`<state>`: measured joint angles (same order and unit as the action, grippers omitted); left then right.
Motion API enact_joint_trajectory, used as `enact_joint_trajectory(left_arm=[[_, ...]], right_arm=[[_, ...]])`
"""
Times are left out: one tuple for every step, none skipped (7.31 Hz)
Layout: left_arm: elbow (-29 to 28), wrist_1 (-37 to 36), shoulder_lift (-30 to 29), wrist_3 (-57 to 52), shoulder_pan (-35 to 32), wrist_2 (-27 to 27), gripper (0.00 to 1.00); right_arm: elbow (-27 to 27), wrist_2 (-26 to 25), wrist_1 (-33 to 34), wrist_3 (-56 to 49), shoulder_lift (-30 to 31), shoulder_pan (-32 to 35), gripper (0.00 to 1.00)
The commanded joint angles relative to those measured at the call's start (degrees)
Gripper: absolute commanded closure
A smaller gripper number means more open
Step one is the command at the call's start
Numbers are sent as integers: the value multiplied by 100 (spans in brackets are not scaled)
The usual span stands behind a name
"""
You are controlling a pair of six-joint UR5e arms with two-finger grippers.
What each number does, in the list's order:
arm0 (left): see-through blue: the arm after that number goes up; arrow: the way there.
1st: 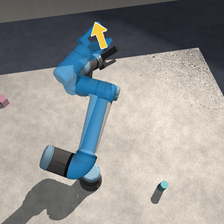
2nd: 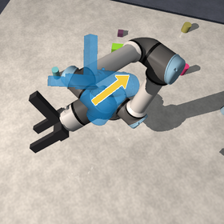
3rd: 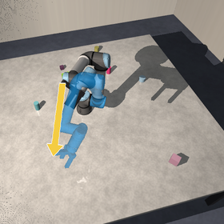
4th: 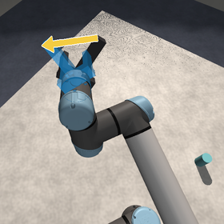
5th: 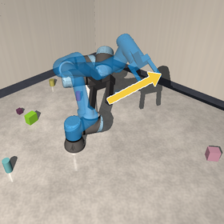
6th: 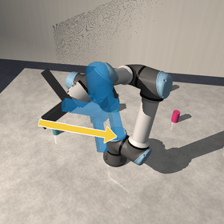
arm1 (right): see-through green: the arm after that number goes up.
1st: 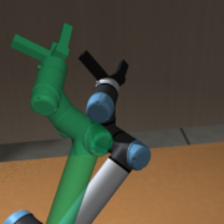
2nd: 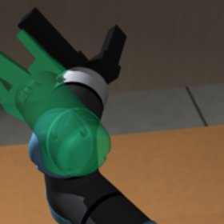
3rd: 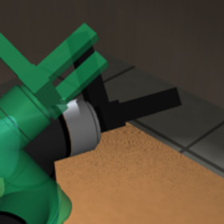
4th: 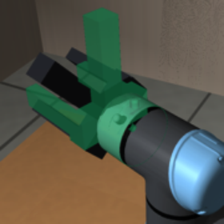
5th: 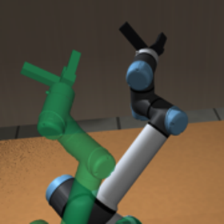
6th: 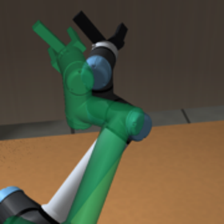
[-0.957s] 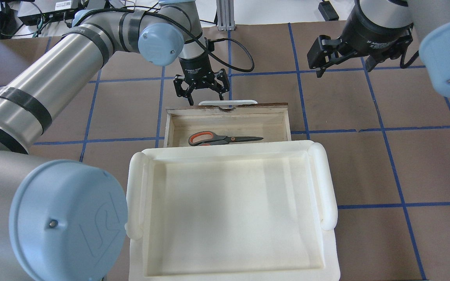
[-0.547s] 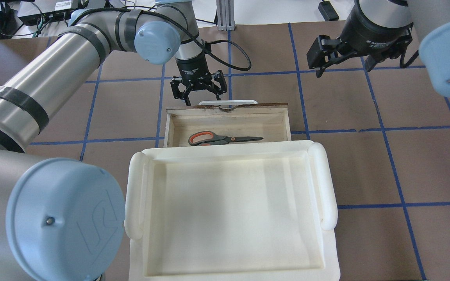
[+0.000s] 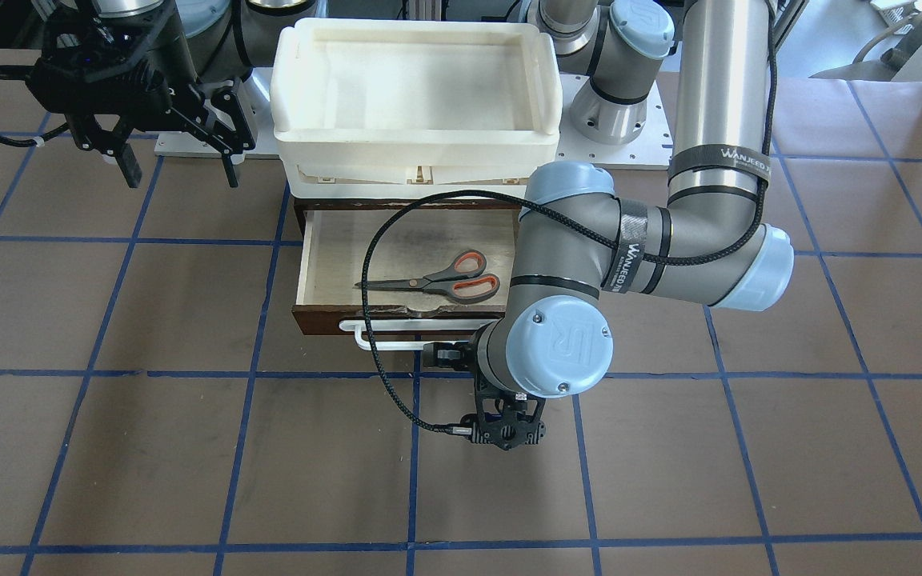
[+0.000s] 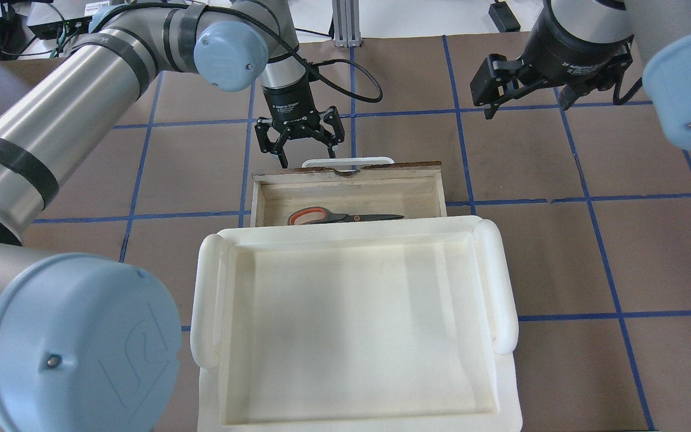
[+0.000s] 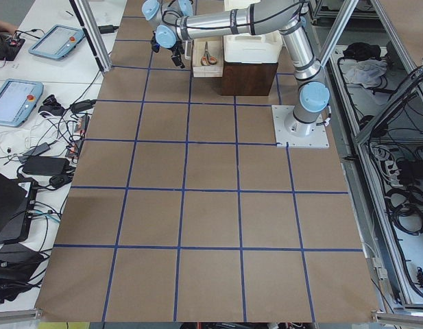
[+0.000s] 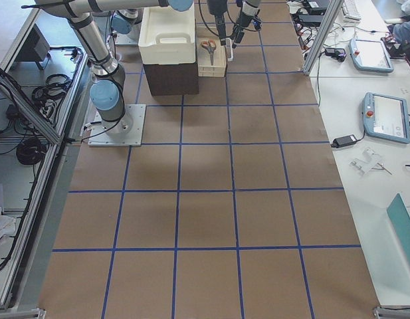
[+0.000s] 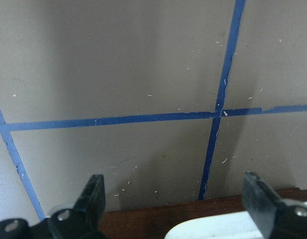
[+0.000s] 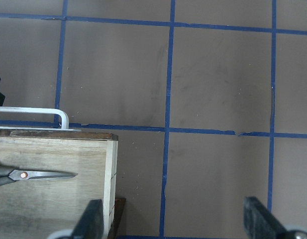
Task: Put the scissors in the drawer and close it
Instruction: 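Push the drawer closed with the left gripper, away from the robot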
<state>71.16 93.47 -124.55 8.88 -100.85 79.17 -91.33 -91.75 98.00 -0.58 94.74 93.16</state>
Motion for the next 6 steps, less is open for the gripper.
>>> enact_joint_trajectory(left_arm=[[29, 171, 53, 0, -22, 10, 0], [38, 259, 114, 0, -39, 10, 0], [47, 295, 98, 0, -40, 10, 0], [65, 339, 63, 0, -66, 19, 0], [100, 417, 45, 0, -101, 10, 0], [204, 523, 140, -9, -127, 10, 0]], right_arm=[[1, -1, -9, 14, 0, 1, 0], [-7, -1, -9, 14, 0, 9, 0], [-7, -1, -9, 14, 0, 9, 0], [1, 7, 0, 14, 0, 9, 0], [-7, -1, 0, 14, 0, 9, 0], [1, -10, -9, 14, 0, 1, 0]])
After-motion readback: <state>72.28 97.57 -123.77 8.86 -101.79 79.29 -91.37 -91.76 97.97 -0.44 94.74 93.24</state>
